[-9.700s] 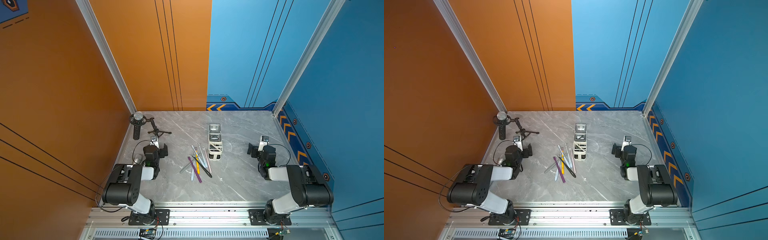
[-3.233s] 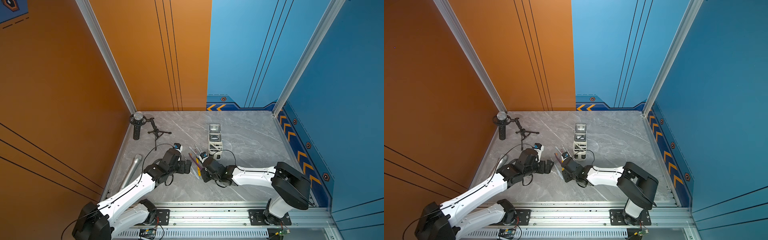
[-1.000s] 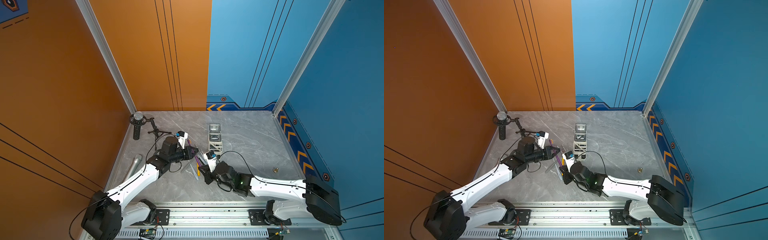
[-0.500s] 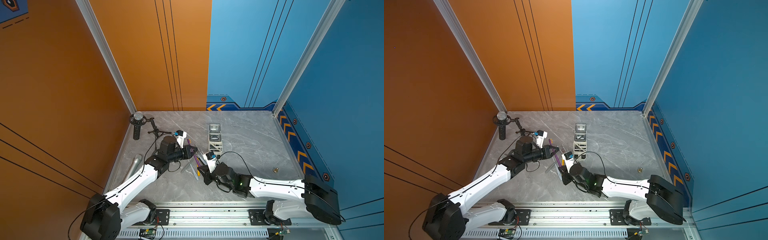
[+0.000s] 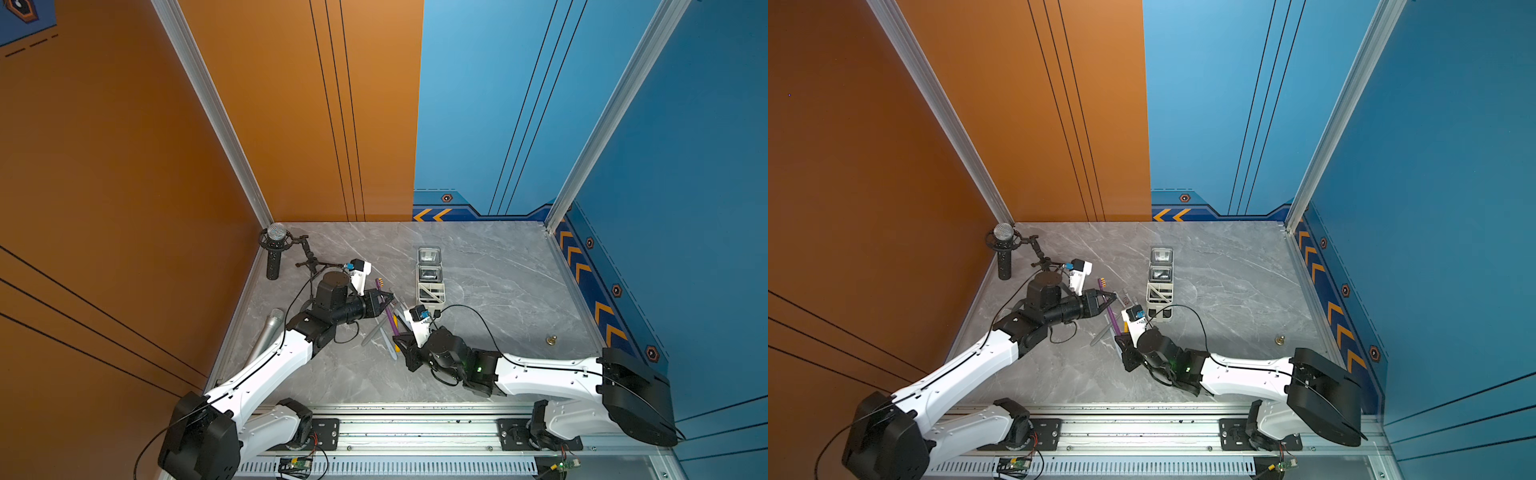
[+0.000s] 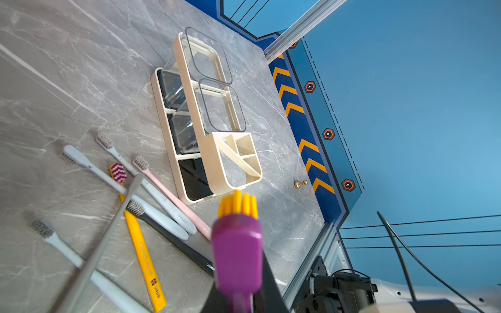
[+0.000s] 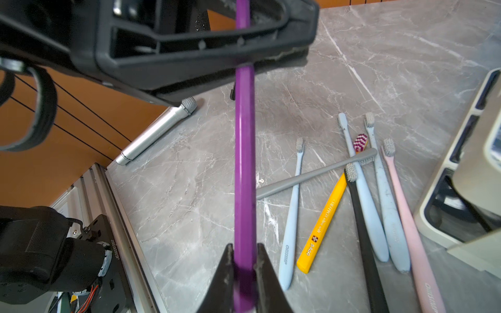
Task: Place the toothbrush into the toothbrush holder
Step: Pick up the toothbrush from the center of the board.
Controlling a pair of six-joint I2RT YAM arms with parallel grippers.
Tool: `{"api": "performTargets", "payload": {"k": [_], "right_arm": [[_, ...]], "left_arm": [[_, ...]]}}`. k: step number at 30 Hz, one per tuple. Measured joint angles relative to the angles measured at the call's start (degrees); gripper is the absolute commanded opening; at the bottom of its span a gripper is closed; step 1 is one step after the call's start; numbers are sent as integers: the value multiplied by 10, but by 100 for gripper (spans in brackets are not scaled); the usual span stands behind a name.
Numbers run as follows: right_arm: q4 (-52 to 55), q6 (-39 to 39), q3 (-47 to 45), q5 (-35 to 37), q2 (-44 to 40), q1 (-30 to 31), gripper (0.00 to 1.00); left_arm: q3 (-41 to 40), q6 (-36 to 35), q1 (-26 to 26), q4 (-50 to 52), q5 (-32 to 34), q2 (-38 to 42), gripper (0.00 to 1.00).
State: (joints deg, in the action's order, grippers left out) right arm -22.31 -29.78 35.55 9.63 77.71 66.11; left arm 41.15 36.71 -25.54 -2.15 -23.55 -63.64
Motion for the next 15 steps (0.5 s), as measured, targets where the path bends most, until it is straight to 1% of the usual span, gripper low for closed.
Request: {"api": "performTargets", "payload": {"k": [2, 3, 7, 9, 11, 12, 15], "right_arm": [[1, -8, -16, 9, -16, 2, 39], [3, -9, -24, 13, -26, 2, 41], [30, -26, -62, 53, -106, 3, 47], [66, -36, -68, 82, -154, 3, 49], [117, -48, -68, 116, -213, 1, 55], [143, -52, -68, 132, -241, -2, 57], [223, -63, -68, 166, -340, -23, 59]], "left_arm": [[0, -29, 13, 1, 23, 5, 0], [0, -40, 15, 2, 28, 7, 0], [0, -81, 17, 2, 38, 9, 0], [0, -98, 17, -2, 34, 9, 0], [0, -118, 15, -15, 24, 9, 0], [0, -126, 14, -21, 20, 9, 0], [0, -169, -12, -43, 12, 6, 0]]}}
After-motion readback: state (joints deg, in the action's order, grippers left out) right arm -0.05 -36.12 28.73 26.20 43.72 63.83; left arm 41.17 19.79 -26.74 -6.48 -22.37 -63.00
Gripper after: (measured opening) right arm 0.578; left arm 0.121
